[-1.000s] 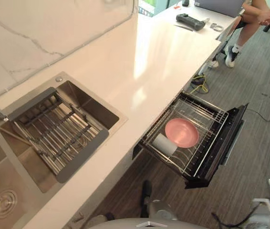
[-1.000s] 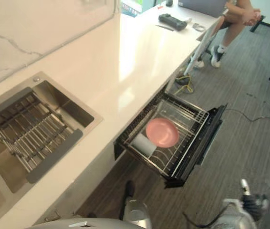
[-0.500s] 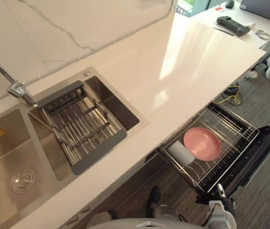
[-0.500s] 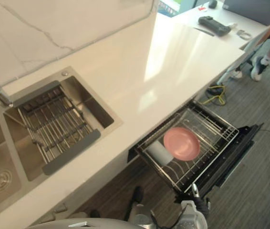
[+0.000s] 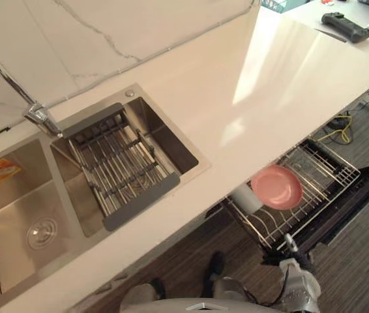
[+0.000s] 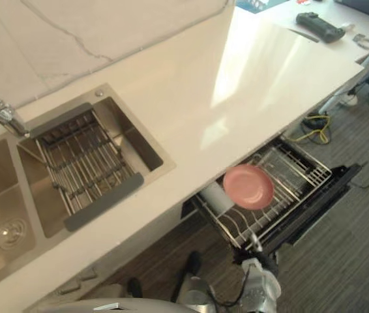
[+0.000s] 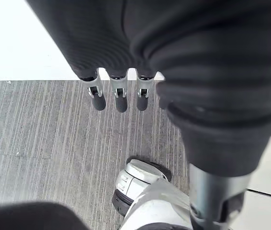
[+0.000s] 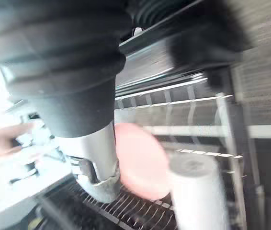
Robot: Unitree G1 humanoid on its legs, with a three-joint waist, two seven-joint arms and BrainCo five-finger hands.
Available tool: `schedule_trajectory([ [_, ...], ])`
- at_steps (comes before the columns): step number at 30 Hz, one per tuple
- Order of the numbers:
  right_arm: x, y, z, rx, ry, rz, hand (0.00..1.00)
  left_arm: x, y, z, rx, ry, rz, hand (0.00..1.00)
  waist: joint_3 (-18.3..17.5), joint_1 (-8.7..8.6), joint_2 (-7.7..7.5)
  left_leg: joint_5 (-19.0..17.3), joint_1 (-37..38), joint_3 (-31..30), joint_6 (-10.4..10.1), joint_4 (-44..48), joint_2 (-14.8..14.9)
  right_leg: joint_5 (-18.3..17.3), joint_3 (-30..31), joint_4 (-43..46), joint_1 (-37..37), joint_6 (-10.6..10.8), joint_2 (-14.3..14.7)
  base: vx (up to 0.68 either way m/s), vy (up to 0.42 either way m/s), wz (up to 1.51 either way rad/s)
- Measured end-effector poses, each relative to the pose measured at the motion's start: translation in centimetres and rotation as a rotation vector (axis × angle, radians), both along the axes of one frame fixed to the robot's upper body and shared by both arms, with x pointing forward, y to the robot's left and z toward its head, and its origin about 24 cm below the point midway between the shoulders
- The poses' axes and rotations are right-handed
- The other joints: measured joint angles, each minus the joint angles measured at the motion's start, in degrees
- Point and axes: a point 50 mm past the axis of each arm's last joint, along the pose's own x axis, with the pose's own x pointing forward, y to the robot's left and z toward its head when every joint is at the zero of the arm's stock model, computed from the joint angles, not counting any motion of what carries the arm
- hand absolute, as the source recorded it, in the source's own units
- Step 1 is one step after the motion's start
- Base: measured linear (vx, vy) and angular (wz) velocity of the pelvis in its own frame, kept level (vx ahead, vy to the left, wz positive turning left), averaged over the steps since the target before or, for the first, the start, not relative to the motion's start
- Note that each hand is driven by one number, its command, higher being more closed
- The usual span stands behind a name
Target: Walk over to the sink, pick up the cup, carry it to the dishwasher, place the cup inside the dishwasher, then close the dishwasher door
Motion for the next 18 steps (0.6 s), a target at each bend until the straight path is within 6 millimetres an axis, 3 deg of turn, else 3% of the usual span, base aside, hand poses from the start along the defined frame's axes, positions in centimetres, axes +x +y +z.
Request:
schedule_trajectory([
  [12, 4.3, 2.2, 2.5, -0.023, -0.053, 0.261, 0.00, -0.3, 0.2, 0.0, 0.005, 0.020, -0.042, 0.00, 0.8, 0.16, 0.94, 0.1, -1.5, -1.0, -0.7, -0.1, 0.8, 0.5, -0.7, 0.0, -0.9, -0.6, 1.0, -0.03, 0.001, 0.00],
  [18, 5.6, 2.1, 3.2, -0.029, -0.046, 0.289, 0.00, -0.7, 0.1, 0.0, 0.003, 0.041, -0.064, 0.00, 1.2, 0.63, 1.85, 1.1, -1.8, -2.9, 0.4, 0.0, 0.4, 0.6, -3.4, 0.0, 0.0, -0.5, 0.3, 0.03, 0.037, 0.17],
])
